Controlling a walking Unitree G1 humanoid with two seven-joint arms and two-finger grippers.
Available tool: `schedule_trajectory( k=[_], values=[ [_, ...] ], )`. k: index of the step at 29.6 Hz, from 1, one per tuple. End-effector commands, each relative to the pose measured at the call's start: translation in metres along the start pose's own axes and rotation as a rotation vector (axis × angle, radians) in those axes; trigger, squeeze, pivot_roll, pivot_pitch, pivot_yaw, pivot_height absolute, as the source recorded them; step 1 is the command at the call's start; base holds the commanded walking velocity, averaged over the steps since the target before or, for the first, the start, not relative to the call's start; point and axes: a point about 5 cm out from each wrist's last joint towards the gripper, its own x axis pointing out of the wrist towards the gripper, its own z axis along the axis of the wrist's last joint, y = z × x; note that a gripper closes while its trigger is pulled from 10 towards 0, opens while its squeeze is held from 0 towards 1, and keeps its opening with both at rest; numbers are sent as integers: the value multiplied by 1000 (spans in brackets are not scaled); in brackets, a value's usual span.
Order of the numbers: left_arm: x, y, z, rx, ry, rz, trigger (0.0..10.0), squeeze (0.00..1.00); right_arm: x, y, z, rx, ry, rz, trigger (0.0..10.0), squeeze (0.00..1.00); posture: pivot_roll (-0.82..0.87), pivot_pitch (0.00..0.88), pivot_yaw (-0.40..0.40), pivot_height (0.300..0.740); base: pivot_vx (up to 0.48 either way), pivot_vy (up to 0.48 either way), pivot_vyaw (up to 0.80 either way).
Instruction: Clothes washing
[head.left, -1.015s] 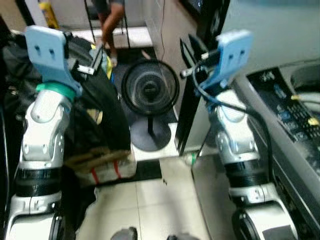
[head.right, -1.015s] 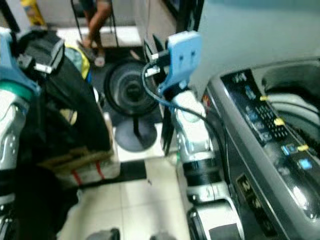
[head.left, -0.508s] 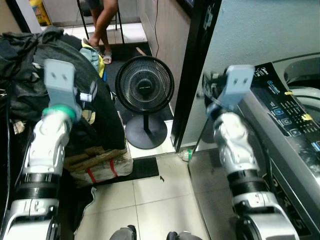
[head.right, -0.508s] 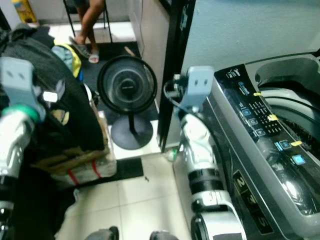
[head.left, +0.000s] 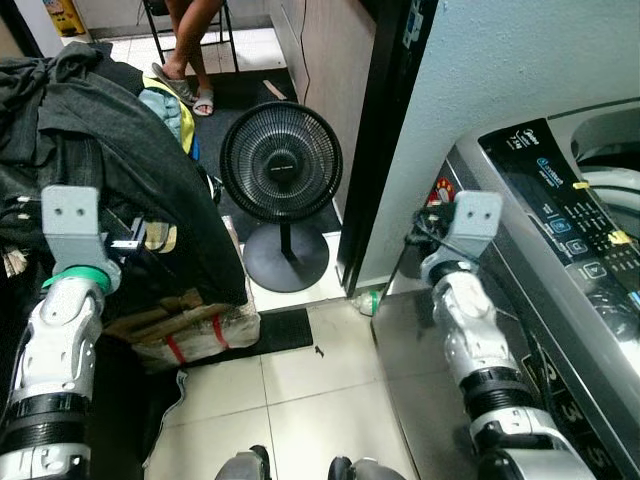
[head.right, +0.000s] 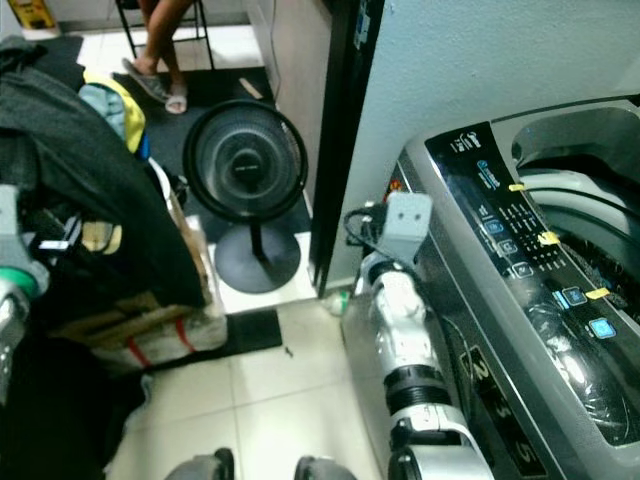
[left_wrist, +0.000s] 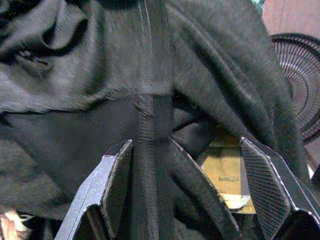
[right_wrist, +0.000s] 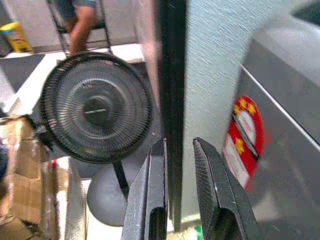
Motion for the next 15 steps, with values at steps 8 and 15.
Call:
schedule_trajectory(
  k=[8,15],
  values=[
    [-1,-23,4,2,-66,-62,10000,0,-2,-6,6,-54,-62,-31,10000,0,74,40,24,740,0,0,0],
    [2,-12,17,25,-125,-28,10000,0,7,11,22,-24,-125,14,10000,0,108,44,12,740,0,0,0]
  ],
)
